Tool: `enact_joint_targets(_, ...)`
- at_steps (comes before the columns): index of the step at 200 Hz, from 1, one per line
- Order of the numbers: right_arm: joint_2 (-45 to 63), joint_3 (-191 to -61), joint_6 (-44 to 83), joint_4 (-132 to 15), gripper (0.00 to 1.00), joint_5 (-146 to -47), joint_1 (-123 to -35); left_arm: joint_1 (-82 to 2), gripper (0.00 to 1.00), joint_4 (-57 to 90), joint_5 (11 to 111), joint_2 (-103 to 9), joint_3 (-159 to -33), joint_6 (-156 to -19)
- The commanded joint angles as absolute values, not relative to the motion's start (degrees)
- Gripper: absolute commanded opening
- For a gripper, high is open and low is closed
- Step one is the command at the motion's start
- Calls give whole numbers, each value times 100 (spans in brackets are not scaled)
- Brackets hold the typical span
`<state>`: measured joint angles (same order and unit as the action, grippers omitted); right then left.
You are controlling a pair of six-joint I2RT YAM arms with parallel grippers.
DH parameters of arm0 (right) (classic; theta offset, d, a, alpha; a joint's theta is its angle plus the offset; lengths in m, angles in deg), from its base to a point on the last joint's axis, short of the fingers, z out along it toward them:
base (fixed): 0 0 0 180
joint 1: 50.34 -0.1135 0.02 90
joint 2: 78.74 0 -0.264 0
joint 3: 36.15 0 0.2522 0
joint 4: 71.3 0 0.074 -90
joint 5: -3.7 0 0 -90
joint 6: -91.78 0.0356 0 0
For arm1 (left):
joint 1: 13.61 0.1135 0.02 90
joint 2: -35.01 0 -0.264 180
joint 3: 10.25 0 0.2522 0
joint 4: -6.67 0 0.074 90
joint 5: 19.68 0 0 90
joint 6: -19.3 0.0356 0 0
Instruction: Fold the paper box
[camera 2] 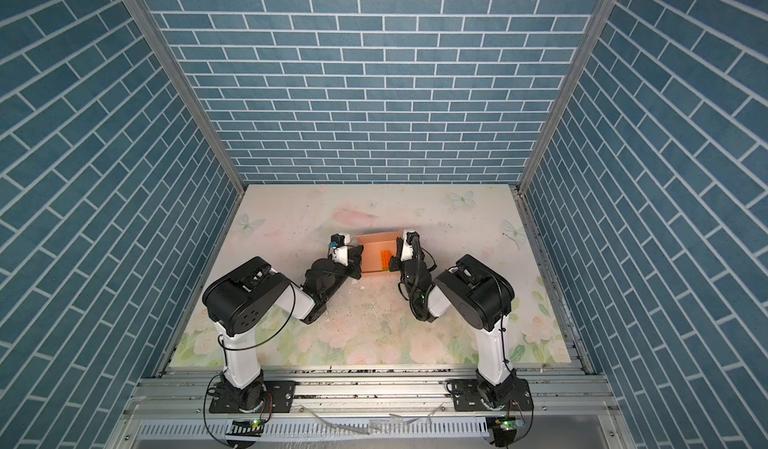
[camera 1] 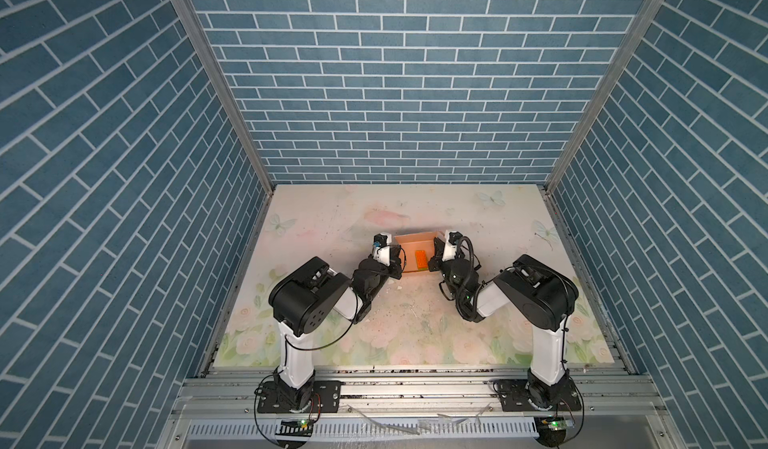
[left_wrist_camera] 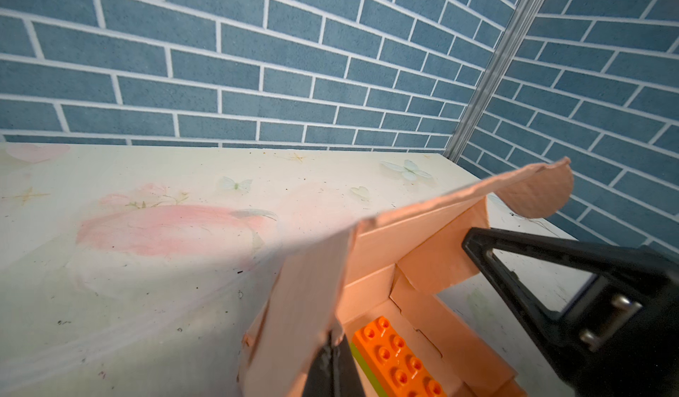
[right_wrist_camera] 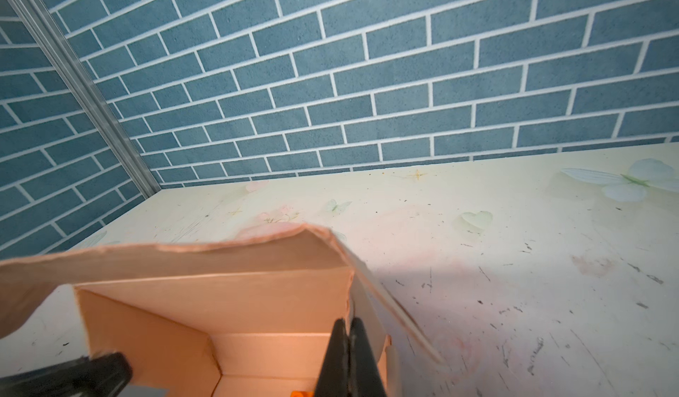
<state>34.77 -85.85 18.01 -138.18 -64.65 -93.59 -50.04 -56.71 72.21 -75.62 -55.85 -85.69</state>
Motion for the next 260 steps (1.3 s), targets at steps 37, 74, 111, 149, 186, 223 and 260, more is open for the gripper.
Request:
enact_joint_targets(37, 3657, -8367, 1753, -13765, 0, -6960, -9648, -5211, 16, -5558, 6828, -7533, -5194, -8344)
enact_joint_targets(74, 3655, -8299, 1673, -13769, 0, -7025, -9648, -5211, 31, -5535, 6821, -7342, -4938, -8266)
enact_joint_targets(111, 3648, -8238, 1668, -13768, 0, -6979, -9648, -5210, 45, -5454, 6905, -6902, -4528, -8266)
enact_joint_targets(149, 3635, -8252, 1671, -13769, 0, -6992, -9653, -5190, 57, -4644, 7044, -5910, -4337, -8298)
enact_joint_targets(186, 3636, -8265, 1661, -13760, 0, -7046, -9648, -4943, 59, -2608, 7406, -4714, -4625, -8472)
enact_joint_targets(223, 3657, -8295, 1655, -13761, 0, -7110, -9640, -4201, 55, -1799, 7223, -3906, -4602, -8883)
enact_joint_targets(260, 3692, -8302, 1654, -13760, 0, -7152, -9631, -3468, 50, -985, 7032, -3439, -4808, -9233)
